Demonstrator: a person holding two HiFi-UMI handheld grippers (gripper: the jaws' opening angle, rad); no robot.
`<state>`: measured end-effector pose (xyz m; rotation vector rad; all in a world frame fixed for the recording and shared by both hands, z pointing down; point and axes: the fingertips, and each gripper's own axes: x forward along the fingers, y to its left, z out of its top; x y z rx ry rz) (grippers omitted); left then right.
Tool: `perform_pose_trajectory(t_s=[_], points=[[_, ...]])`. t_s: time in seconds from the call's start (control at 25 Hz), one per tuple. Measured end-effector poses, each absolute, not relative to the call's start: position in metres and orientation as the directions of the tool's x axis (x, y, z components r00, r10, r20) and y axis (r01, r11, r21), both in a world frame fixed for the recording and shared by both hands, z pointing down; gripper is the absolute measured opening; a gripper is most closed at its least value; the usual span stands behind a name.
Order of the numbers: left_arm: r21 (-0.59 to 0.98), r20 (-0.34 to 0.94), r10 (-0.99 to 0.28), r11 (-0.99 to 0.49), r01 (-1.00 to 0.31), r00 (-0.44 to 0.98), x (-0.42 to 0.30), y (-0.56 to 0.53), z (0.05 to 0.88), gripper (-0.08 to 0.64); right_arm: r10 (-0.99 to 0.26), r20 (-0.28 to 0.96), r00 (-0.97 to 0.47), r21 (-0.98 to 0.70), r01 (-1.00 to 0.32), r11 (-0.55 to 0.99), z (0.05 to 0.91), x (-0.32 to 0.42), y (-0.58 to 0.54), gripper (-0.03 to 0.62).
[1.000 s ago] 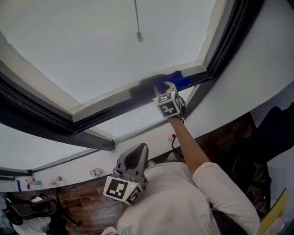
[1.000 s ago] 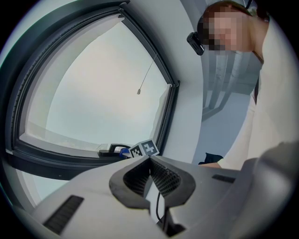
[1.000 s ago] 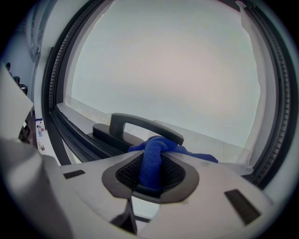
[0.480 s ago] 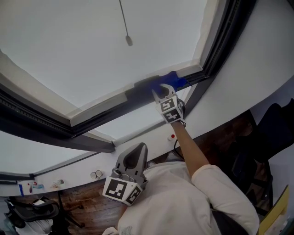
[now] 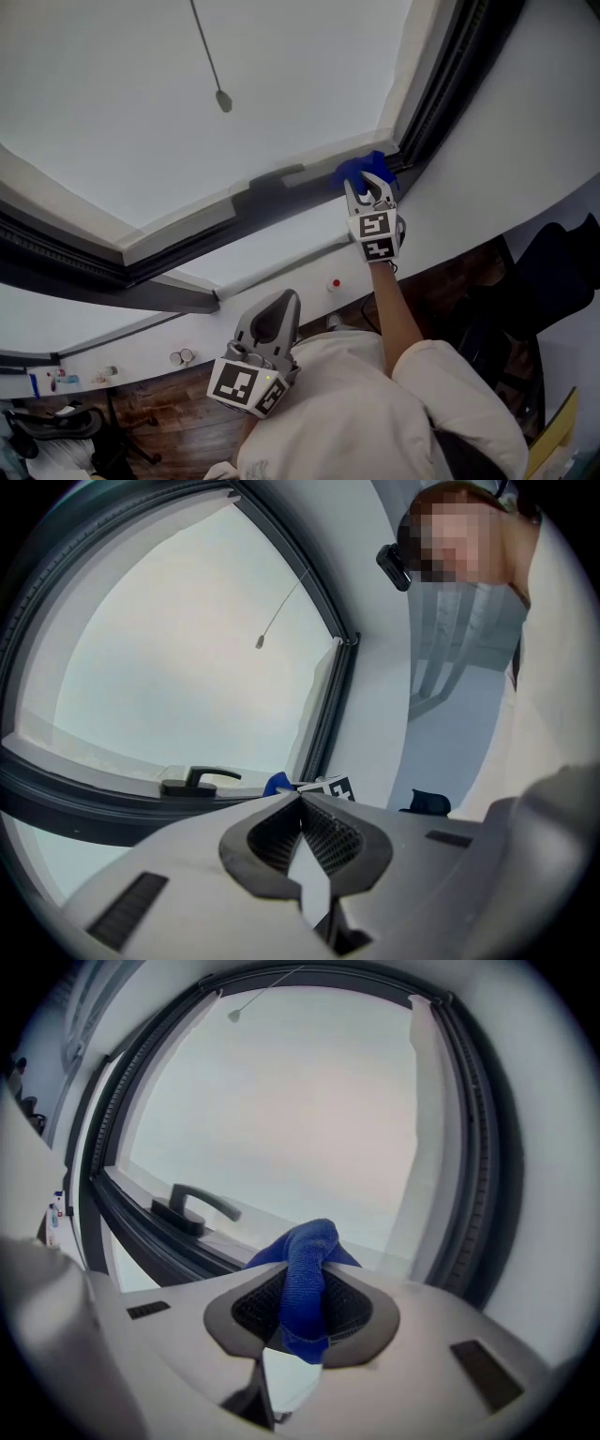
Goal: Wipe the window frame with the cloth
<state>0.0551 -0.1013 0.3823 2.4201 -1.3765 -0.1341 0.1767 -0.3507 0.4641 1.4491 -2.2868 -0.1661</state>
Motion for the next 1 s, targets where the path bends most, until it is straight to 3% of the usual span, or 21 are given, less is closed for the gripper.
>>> perform_pose_trajectory(t_s=[0.4,1.0], points=[[0.369,0.064,-0.849,-0.468,-0.803,0.524,0.121,-0.131,0.381,0.009,-0.921,0.362,-0.144,0.487,-0.813,0.319,0.459,0.302,-0.389,0.081],[0.363,0.092,-0.931,-0.298,-0.883,0.352,0.135,-0.145,0.392,0.009,-0.877,0.401,-0.264,0.449,-0.778,0.439,0.496,0.296,-0.433,0.083]])
